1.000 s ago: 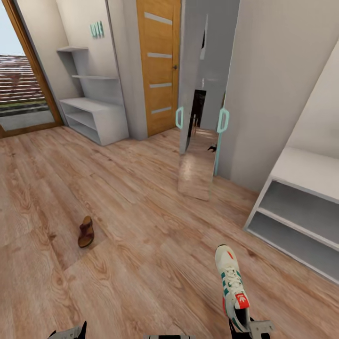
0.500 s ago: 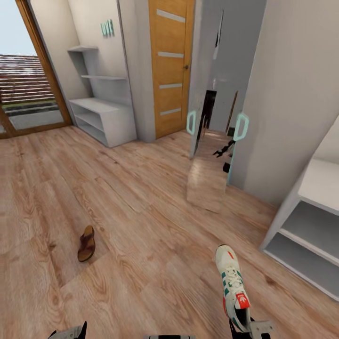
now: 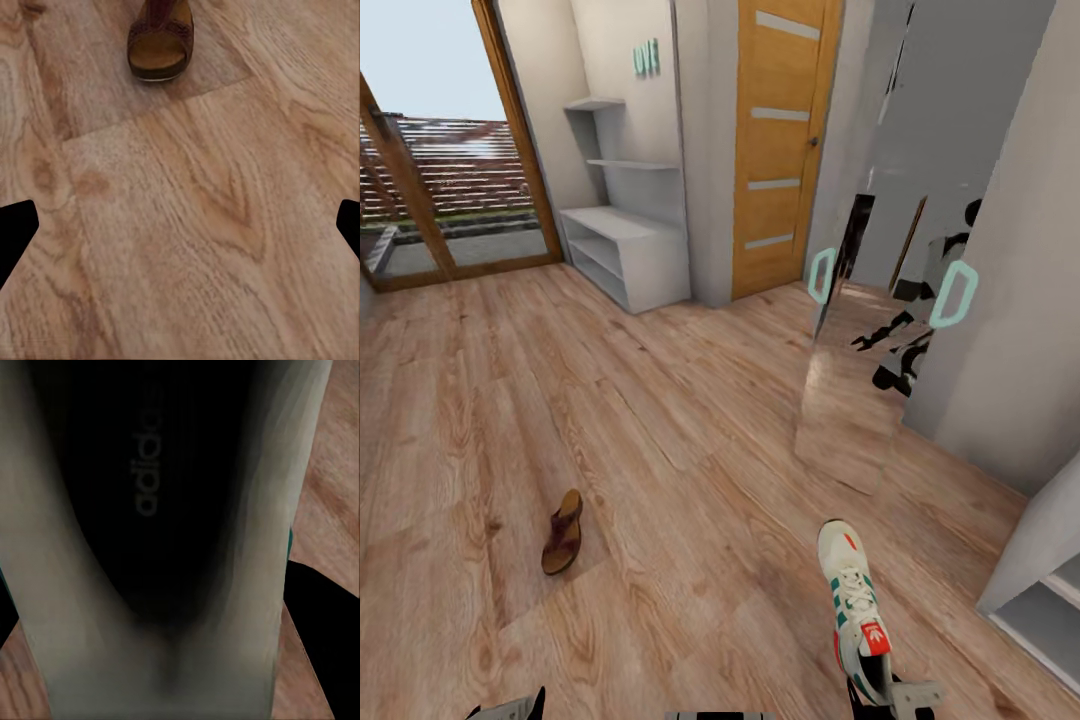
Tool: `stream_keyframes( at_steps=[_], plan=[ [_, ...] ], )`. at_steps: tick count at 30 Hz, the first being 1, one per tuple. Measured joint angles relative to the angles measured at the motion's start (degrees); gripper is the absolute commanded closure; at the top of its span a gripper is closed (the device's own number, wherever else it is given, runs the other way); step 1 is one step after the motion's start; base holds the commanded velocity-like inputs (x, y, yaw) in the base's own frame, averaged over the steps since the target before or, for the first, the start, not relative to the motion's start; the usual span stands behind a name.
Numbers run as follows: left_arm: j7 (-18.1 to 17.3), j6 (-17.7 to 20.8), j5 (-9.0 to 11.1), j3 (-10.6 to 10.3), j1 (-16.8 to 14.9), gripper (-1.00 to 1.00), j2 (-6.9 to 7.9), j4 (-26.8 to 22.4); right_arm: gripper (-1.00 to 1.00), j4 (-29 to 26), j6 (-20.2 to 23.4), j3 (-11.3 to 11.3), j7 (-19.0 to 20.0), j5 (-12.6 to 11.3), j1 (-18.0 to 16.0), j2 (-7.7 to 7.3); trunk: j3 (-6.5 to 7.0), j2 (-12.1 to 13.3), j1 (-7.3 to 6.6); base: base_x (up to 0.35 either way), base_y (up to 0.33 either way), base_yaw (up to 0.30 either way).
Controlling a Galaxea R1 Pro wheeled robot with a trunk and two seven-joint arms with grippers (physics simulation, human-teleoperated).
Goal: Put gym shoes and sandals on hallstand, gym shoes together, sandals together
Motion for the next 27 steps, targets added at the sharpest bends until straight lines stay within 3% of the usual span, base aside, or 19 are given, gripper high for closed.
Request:
stream_keyframes(
  at_steps=[14,27],
  plan=[
    [0.03,-0.08,0.02,0.01,0.00,-1.00,0.00,0.64,1.00,0.14,0.02,0.13,0.25,0.09,0.01,-0.04,-0.04,0.00,0.00,0.335,-0.098,0.023],
    [-0.01,-0.09,-0.18,-0.06,0.00,-1.00,0.00,0.73,1.00,0.01,0.02,0.94,0.57,0.08,0.01,0.04,-0.36,0.00,0.00,0.337,-0.010,0.088]
  ],
)
